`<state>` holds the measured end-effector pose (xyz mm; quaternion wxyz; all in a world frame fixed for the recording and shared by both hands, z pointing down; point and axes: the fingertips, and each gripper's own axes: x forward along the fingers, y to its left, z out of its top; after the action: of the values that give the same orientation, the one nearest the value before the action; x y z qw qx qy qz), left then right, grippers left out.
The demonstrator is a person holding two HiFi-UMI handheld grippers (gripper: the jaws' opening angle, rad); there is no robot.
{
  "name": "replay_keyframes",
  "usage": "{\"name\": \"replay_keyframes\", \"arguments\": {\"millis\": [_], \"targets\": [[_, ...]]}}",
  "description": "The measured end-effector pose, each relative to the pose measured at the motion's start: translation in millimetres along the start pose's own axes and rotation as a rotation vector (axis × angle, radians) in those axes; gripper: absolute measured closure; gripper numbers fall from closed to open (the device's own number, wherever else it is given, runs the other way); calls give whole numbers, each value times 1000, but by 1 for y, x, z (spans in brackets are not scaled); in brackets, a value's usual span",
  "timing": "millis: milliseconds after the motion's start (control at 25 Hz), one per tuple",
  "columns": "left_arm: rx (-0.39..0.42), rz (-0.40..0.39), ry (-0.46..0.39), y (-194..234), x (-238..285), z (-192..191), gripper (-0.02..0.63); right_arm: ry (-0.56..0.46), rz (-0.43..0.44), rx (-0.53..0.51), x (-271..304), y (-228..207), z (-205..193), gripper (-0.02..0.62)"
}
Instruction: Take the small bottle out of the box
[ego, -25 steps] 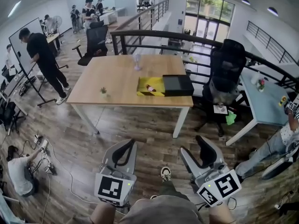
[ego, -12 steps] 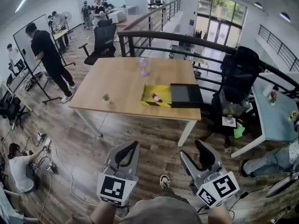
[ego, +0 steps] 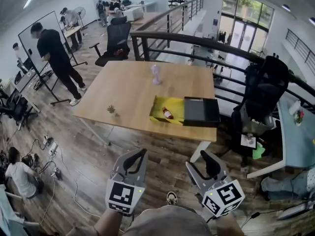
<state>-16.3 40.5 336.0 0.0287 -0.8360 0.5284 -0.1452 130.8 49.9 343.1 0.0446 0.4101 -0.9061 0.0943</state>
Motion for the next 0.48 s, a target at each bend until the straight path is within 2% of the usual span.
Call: {"name": "replay_keyframes", "arguments": {"millis": [240, 480], "targets": [[-5, 40, 29, 10, 40, -2, 606, 60, 6, -5, 34, -47, -9, 374], [-13, 53, 61, 18, 58, -14, 606, 121, 38, 3, 60, -62, -25, 374]]}}
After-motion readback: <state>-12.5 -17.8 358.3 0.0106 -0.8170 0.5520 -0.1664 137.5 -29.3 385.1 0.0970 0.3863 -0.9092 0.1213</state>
